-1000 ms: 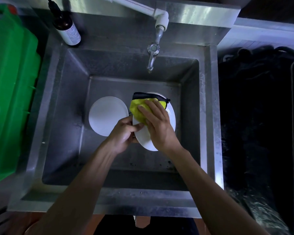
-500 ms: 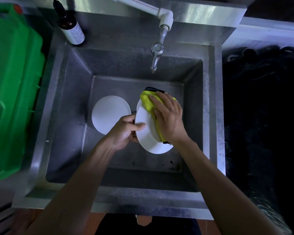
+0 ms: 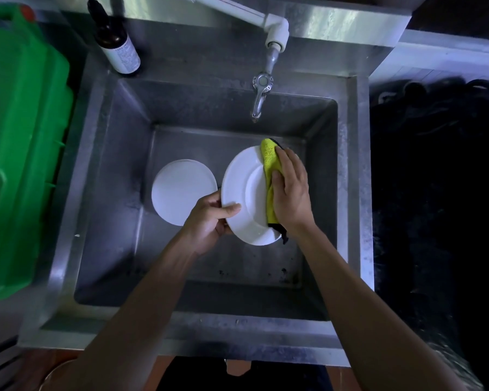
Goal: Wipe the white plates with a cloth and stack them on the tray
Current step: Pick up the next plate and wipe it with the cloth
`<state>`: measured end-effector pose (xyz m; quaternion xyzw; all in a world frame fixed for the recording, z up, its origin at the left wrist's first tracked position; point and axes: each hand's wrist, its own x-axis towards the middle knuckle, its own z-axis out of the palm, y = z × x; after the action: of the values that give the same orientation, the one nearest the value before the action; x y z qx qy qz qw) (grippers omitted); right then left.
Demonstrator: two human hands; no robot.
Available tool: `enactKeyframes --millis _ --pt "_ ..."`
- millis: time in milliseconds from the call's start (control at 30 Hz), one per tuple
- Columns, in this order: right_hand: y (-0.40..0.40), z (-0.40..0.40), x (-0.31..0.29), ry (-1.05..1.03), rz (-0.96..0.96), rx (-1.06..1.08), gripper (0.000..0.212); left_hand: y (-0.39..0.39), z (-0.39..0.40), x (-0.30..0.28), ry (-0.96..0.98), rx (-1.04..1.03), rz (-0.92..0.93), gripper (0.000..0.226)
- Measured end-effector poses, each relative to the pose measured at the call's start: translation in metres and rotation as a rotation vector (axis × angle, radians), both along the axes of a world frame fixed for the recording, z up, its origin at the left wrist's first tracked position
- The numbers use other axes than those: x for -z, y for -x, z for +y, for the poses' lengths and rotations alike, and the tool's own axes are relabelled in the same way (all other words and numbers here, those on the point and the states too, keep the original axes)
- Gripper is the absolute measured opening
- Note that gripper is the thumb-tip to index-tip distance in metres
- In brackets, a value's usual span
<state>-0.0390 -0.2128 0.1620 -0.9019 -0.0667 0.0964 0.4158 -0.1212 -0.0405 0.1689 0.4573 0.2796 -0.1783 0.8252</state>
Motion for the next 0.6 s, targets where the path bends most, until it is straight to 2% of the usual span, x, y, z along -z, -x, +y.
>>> enactKeyframes --millis 200,367,600 --pt "0.018 0.003 0.003 0.030 0.063 0.034 0.048 0.007 -0.008 0.008 0.037 -0.073 0.048 0.047" --pt "0.034 0.010 0.002 0.067 0.017 -0.029 0.049 0.006 -0.015 0.008 0.043 -0.127 0.062 0.043" --pt "0.057 0.022 -0.002 -0.050 0.016 -0.024 0.046 0.000 -0.017 0.004 0.037 -0.161 0.066 0.025"
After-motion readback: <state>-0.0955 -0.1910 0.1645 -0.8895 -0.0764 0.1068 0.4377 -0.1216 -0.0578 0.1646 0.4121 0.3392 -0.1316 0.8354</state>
